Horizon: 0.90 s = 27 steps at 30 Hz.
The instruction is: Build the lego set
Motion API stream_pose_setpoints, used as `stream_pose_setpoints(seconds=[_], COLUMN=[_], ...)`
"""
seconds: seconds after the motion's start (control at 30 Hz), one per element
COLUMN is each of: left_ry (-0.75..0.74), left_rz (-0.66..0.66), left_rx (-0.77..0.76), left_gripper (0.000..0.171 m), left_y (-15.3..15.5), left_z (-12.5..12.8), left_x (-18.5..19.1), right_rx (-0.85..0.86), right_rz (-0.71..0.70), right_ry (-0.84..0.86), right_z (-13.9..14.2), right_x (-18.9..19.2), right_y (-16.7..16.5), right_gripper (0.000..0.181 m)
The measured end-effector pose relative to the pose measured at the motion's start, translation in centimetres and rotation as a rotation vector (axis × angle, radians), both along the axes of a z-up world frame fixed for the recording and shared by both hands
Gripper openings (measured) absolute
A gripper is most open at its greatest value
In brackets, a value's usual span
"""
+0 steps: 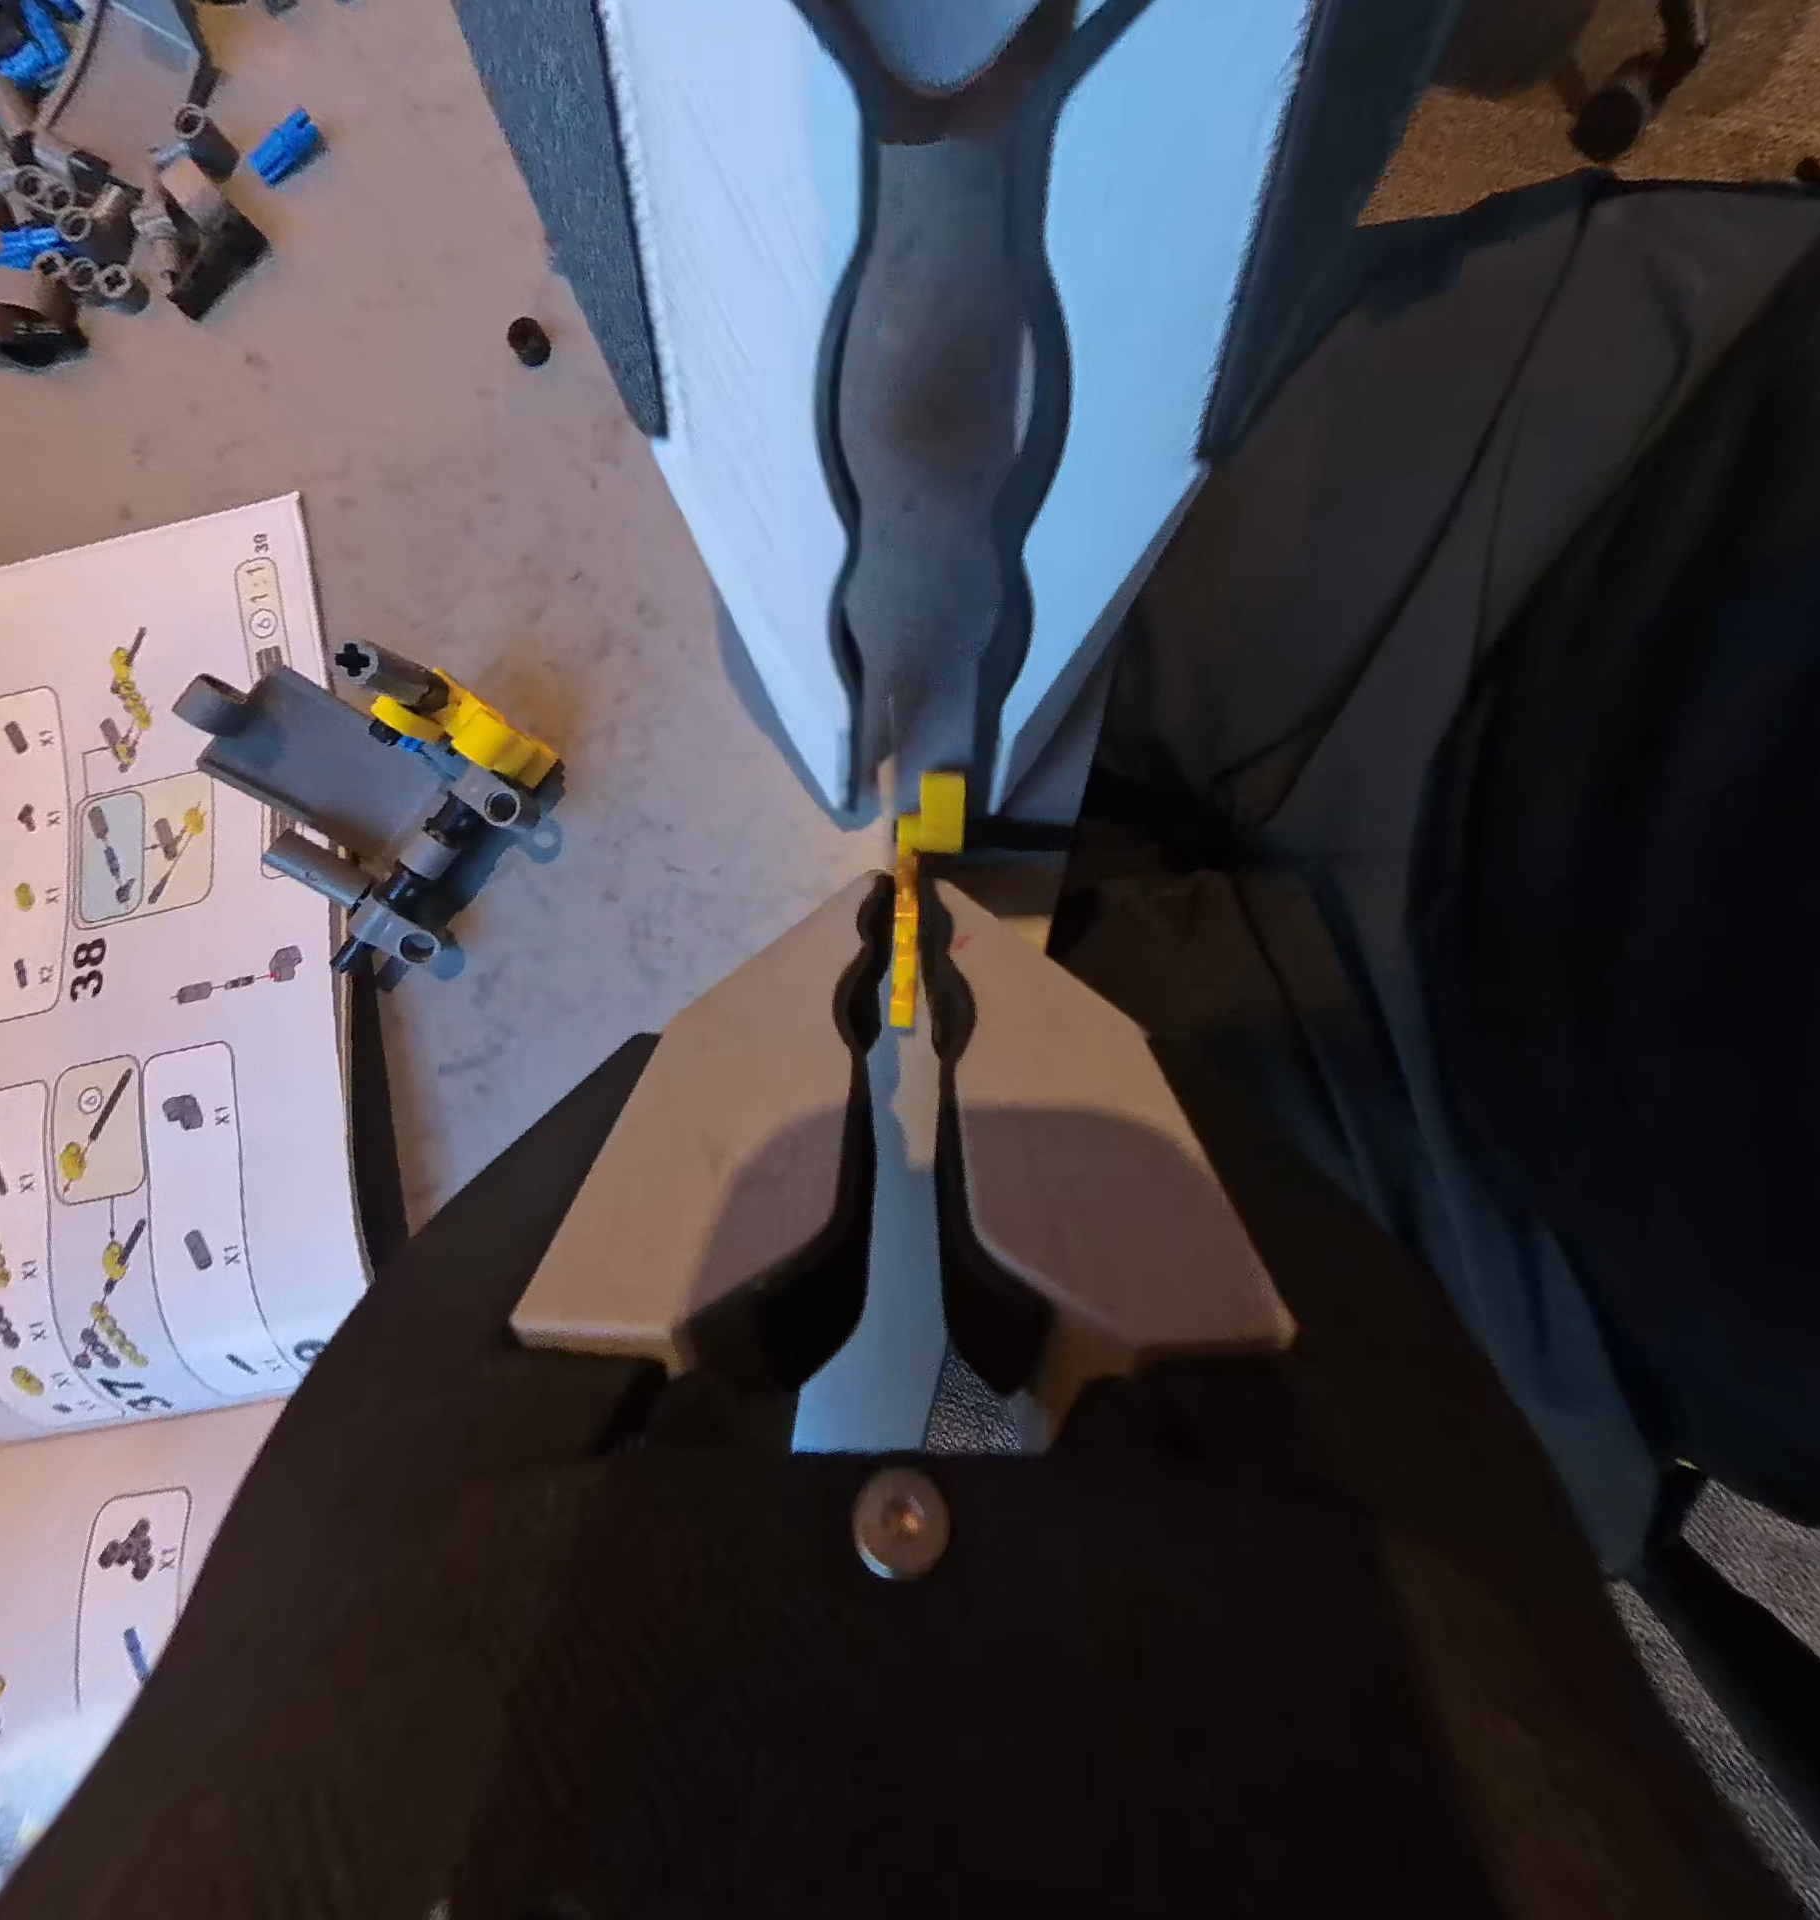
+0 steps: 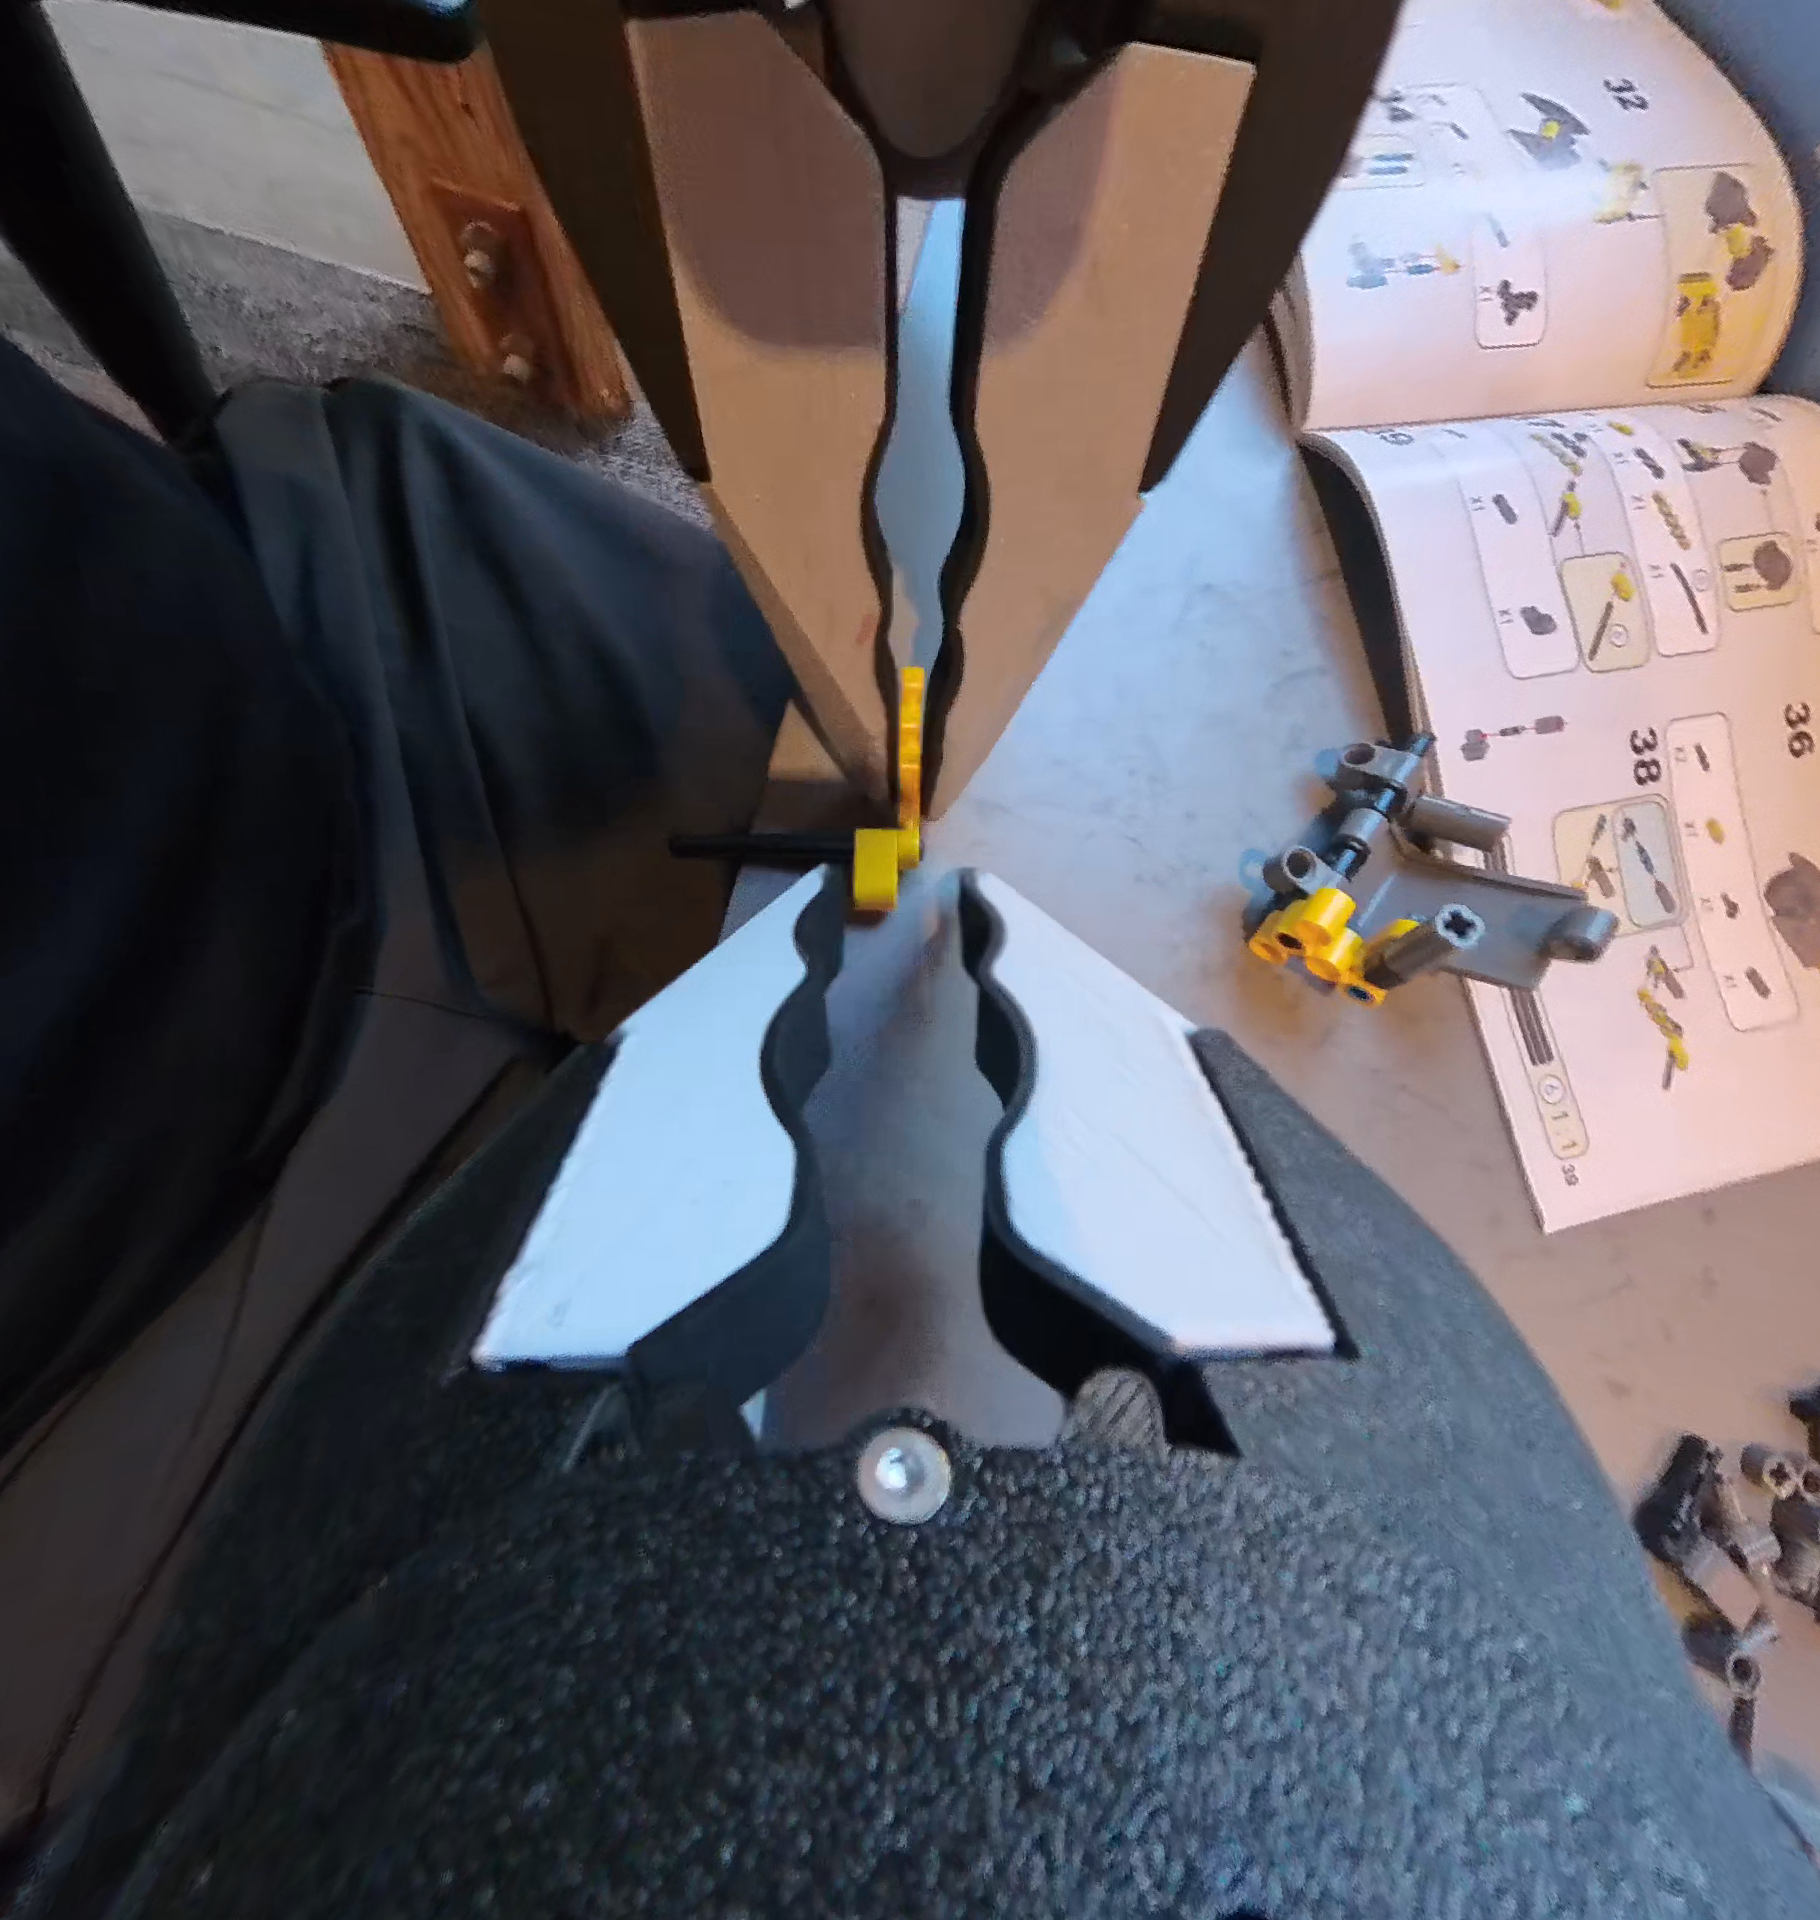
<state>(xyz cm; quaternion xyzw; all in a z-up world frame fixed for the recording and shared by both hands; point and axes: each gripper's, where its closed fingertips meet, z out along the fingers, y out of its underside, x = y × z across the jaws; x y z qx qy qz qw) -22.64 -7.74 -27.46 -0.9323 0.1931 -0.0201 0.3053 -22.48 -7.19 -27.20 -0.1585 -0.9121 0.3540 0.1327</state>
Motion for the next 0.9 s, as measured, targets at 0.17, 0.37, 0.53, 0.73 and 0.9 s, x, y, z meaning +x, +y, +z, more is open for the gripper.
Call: stream_pose_setpoints(seconds=[0.17, 0.37, 0.53, 0.73, 0.9], left_ry=[0.07, 0.109, 0.08, 0.086, 0.051], left_rz=[0.093, 0.229, 0.258, 0.287, 0.311], left_rx=[0.02, 0.051, 0.079, 0.089, 0.106], left_gripper=[0.003, 0.003, 0.003, 0.012, 0.019], left_y=[1.0, 2.5, 2.6, 1.9, 0.8], left_z=[0.0, 0.0, 0.1, 0.2, 0.8], left_x=[-1.0, -1.8, -1.6, -1.7, -1.6], right_rx=[0.013, 0.093, 0.208, 0.215, 0.188], right_rz=[-0.1, -0.336, -0.471, -0.511, -0.624], right_ry=[0.028, 0.108, 0.175, 0.182, 0.184], right_z=[0.1, 1.1, 1.9, 1.8, 3.0], right_x=[-0.6, -1.4, -1.6, -1.1, 0.0], right_y=[1.6, 5.5, 7.9, 8.5, 11.6], right_gripper=[0.027, 0.03, 0.03, 0.029, 0.025])
